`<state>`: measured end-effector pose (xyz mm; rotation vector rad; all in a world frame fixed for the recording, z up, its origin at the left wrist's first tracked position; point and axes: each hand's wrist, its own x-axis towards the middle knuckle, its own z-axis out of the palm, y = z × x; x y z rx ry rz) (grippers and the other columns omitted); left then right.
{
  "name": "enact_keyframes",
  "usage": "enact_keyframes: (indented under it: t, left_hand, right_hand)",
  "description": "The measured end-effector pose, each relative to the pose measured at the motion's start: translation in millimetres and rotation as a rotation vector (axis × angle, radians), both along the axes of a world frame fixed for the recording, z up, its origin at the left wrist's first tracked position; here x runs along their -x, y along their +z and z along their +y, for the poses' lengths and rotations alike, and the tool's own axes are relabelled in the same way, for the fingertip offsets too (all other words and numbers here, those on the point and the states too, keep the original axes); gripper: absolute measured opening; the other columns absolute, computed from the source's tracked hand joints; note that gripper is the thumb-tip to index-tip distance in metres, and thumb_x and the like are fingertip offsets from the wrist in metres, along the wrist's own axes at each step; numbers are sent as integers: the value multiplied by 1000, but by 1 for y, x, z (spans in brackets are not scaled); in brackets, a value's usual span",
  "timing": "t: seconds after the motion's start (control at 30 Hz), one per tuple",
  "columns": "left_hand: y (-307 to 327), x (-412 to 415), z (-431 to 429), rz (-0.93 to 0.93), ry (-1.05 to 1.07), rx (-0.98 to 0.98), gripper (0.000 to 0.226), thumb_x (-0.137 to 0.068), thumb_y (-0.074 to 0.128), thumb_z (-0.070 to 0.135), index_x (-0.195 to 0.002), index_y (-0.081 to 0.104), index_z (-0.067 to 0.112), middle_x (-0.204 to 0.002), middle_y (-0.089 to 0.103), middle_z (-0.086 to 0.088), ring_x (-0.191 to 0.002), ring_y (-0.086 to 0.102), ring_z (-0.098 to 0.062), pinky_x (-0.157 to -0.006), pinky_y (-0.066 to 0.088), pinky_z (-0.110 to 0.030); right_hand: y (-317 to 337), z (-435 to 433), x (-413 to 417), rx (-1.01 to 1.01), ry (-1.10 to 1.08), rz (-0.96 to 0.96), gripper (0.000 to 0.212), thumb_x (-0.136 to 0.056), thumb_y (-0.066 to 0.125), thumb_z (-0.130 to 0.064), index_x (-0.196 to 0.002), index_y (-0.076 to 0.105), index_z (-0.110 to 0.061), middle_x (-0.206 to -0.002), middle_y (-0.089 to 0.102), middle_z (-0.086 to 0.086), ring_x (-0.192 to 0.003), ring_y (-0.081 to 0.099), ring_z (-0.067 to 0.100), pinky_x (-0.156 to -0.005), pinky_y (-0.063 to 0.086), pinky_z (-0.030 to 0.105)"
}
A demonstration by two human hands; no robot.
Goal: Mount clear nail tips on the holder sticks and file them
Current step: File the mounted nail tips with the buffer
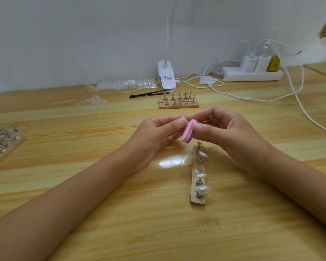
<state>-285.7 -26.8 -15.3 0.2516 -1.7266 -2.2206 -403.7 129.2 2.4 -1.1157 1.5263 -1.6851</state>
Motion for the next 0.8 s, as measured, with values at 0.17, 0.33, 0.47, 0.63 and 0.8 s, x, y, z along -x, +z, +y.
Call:
enact_keyframes:
  t: [0.17, 0.33, 0.47, 0.63, 0.8]
  left_hand:
    - [1, 0, 1, -4, 1, 14, 26, -85, 65, 20, -107, 75, 11, -106, 75, -7, -101, 69, -12, -84, 52, -18]
    - [2, 0, 0, -22, 34, -9, 35, -82, 66, 19, -114, 71, 6, -107, 74, -9, -101, 68, -13, -89, 53, -20]
    - [2, 0, 1, -17, 15, 8, 27, -82, 66, 19, -106, 74, 10, -104, 75, -7, -98, 70, -12, -84, 54, -20]
    - [1, 0, -1, -34, 30, -6, 29, -80, 68, 22, -106, 71, 10, -97, 73, -2, -95, 67, -9, -87, 53, -20]
    - [0, 1, 0, -33, 38, -12, 33, -78, 69, 20, -108, 68, 7, -98, 73, -2, -92, 69, -9, -84, 54, -21]
  right_hand:
    - [-1, -2, 0, 16, -54, -50, 34, -76, 71, -21, -106, 65, -6, -108, 71, 18, -102, 70, 28, -92, 56, 33]
    - [-1, -3, 2, 90, -153, -53, 35, -74, 71, -24, -104, 64, -8, -98, 71, 8, -97, 70, 22, -96, 55, 37]
    - [-4, -3, -2, 39, -62, 18, 29, -77, 71, -19, -104, 64, -8, -98, 74, 7, -96, 71, 19, -88, 57, 29]
    - [-2, -3, -1, 131, -199, 54, 28, -76, 72, -23, -102, 64, -14, -94, 71, -2, -94, 69, 16, -90, 56, 31]
    - [-6, -4, -4, 110, -170, 143, 22, -80, 73, -18, -100, 65, -16, -97, 71, 3, -97, 69, 20, -92, 55, 34]
